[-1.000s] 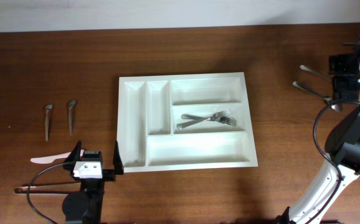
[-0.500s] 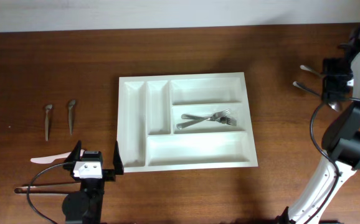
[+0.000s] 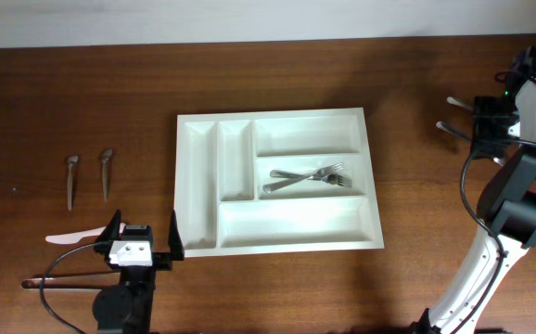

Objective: Pack container
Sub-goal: 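Move the right gripper back over the spoons on the right, then lower the right gripper and grasp a spoon by its handle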

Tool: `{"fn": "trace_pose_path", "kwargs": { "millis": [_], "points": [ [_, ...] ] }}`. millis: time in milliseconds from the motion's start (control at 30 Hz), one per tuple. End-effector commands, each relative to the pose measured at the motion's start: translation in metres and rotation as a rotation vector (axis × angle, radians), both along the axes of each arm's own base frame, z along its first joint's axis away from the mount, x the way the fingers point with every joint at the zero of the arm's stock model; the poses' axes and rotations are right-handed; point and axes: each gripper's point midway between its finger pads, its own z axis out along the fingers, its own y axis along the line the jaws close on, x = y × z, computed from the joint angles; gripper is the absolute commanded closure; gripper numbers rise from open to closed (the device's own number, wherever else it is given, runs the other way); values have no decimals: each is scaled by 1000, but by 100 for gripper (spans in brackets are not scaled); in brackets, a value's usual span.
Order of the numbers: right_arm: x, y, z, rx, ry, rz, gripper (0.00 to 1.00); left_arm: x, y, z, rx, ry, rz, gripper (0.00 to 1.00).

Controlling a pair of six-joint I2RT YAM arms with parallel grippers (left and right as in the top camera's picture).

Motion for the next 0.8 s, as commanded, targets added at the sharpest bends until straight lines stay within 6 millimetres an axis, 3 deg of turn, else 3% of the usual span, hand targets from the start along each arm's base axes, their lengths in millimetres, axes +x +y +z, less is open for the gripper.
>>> {"fn": "trace_pose_path", "kwargs": {
  "millis": [0,767],
  "points": [
    [-7,0,-20,-2,58,-7,5,0,2,-2,20,1,11,1],
    [-19,-16,-30,7,88,-61,5,0,2,-2,20,1,11,1]
  ]
}}
